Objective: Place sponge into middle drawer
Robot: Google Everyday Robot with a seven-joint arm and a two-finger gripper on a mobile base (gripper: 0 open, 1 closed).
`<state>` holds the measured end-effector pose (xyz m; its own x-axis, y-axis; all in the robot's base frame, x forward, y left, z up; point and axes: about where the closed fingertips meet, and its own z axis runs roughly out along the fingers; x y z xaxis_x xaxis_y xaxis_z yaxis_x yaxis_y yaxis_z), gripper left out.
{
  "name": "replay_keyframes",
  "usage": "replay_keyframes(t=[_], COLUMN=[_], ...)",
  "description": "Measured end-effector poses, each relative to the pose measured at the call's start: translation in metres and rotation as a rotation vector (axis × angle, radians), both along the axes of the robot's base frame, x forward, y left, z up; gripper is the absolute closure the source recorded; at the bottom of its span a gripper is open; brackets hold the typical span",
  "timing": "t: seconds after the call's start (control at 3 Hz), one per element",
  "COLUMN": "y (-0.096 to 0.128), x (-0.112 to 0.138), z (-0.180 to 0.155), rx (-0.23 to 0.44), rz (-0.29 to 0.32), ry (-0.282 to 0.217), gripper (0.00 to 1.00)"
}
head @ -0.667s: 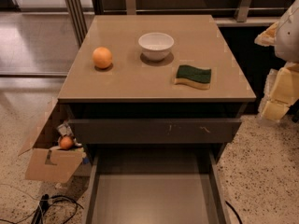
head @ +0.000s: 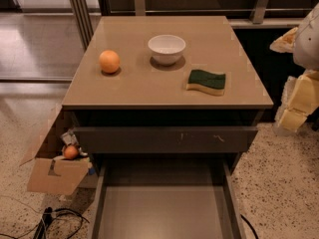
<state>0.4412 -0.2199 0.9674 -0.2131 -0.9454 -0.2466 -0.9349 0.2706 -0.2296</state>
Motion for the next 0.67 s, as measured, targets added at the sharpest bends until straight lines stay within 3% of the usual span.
replay_keyframes(t=[0.67], y=[-0.006], x=[0.036], z=[-0.021], rx=[0.279], rz=[-0.09], ry=[-0.075], gripper=[0.0])
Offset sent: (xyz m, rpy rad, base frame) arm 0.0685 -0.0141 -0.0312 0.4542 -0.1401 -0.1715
